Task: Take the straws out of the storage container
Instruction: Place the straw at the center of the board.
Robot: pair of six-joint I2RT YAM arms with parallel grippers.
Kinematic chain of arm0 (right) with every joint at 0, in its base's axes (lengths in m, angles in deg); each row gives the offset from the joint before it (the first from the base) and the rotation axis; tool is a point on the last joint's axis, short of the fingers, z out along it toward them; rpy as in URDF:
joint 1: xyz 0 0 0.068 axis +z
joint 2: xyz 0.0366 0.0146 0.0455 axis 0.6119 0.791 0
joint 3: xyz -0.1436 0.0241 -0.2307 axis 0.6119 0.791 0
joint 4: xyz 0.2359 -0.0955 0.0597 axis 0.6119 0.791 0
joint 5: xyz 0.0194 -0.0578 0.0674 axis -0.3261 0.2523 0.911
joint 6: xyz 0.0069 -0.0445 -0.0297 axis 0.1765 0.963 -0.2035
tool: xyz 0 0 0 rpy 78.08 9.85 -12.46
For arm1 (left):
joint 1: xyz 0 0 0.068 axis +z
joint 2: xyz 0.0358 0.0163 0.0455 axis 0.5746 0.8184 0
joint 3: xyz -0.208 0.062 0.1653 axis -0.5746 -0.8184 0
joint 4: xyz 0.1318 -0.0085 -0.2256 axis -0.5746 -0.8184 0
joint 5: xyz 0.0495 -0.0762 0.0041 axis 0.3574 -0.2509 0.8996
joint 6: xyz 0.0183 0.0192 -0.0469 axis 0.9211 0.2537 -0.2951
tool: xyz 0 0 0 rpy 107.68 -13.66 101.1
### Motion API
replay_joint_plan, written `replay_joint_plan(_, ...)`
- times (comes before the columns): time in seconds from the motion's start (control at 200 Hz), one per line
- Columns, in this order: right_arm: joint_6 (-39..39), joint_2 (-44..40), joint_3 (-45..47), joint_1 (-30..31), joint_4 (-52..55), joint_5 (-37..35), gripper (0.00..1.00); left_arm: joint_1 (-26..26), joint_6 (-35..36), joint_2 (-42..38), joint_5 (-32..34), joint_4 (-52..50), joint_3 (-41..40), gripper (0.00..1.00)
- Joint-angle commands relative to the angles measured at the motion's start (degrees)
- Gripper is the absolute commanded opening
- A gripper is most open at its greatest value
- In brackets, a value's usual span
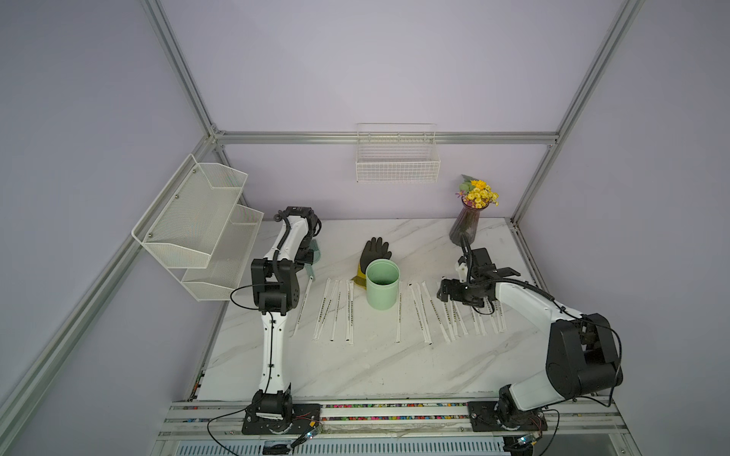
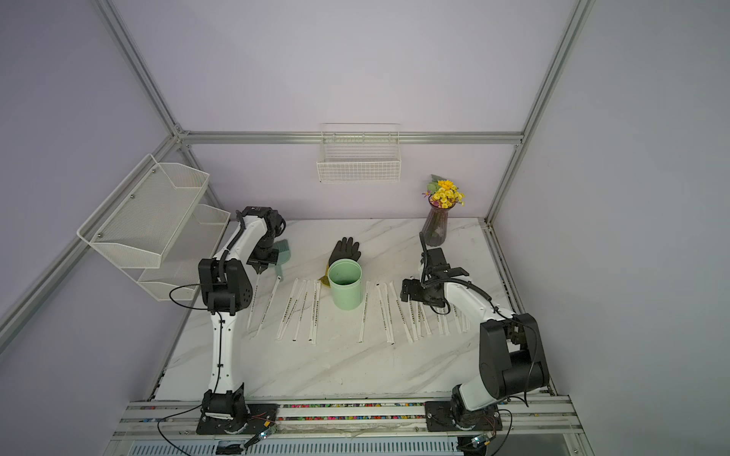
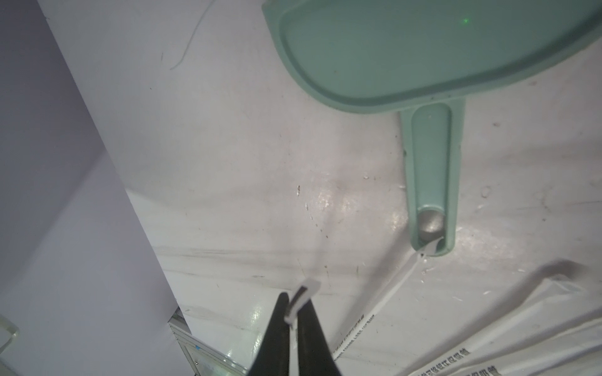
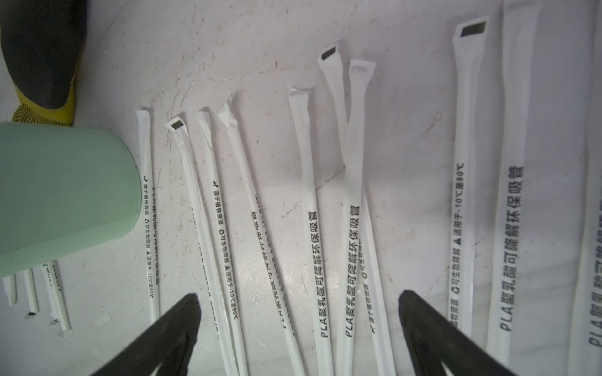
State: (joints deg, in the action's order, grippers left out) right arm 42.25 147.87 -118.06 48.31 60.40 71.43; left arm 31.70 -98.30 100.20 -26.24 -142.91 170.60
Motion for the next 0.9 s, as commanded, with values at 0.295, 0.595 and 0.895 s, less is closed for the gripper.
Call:
replay_joint_plan(0.295,0.7,0.5,-1.6,-0.2,-0.3,0.1,0.97,0.4,0.9,0.8,-0.3,2.3,-2.1,0.13)
replay_joint_plan(0.595,0.4,1.0,-1.6,-0.2,-0.4,0.5,0.97,0.4,0.7,0.4,-0.6,3.1,-3.3,0.15)
replay_joint_plan(0.895,0.3,-0.4,-1.2,-0.2,-0.2,0.8,0.97,-0.4,0.2,-7.0,-8.3,7.6,-10.4,0.18)
